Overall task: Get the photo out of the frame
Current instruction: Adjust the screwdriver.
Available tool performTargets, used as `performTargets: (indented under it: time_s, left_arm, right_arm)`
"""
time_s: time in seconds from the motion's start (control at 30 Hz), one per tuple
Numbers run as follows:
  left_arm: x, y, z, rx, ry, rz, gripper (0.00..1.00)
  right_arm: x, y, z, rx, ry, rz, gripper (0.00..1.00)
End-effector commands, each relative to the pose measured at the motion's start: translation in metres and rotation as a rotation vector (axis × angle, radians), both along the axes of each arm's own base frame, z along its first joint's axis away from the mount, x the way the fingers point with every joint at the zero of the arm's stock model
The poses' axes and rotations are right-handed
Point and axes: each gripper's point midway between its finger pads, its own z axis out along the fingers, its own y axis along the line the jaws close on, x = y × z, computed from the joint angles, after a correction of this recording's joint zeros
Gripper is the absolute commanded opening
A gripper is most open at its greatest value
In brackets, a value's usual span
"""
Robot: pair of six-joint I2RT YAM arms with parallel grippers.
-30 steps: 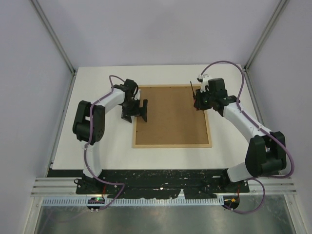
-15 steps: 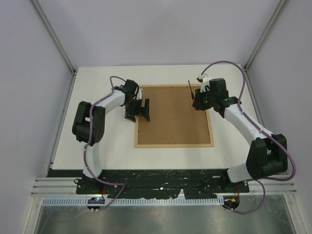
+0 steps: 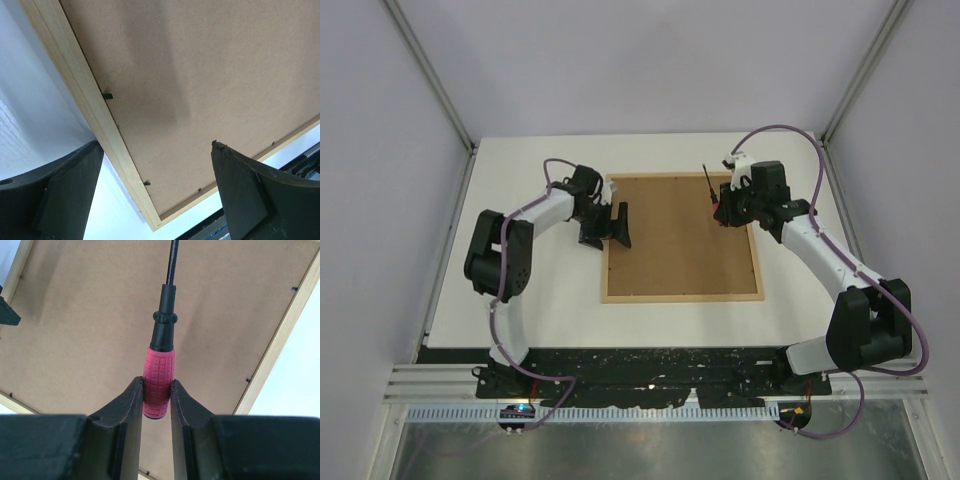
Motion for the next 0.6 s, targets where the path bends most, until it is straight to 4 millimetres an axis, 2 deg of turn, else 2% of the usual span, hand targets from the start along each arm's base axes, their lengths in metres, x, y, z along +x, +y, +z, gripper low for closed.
performTargets:
  time_s: [0.0,0.13,0.37,0.47,0.57]
  left_arm:
    - [0.002,-0.006,-0.002,-0.066,-0.025,-0.04,0.94]
    - [0.007,-0.005,0.008,-0.09,-0.058,-0.056,0.95]
    - [0.026,0.015,0.044,-0.073,-0.212,-0.038,1.0]
    - [0.032,0.02,0.068,-0.095,-0.283,-0.038,1.0]
    - [0.034,0.017,0.102,-0.163,-0.364,-0.063,1.0]
  right_arm:
    - [0.004,0.007,0.024,0.016,-0.095,0.053,0.08]
    - [0.0,0.012,0.025,0.014,-0.106,0.108,0.08]
    - [-0.012,0.032,0.022,-0.019,-0.126,0.261,0.08]
    - [-0.021,0.048,0.015,-0.054,-0.127,0.351,0.08]
    - [-0.029,0.062,0.014,-0.078,-0.139,0.442,0.08]
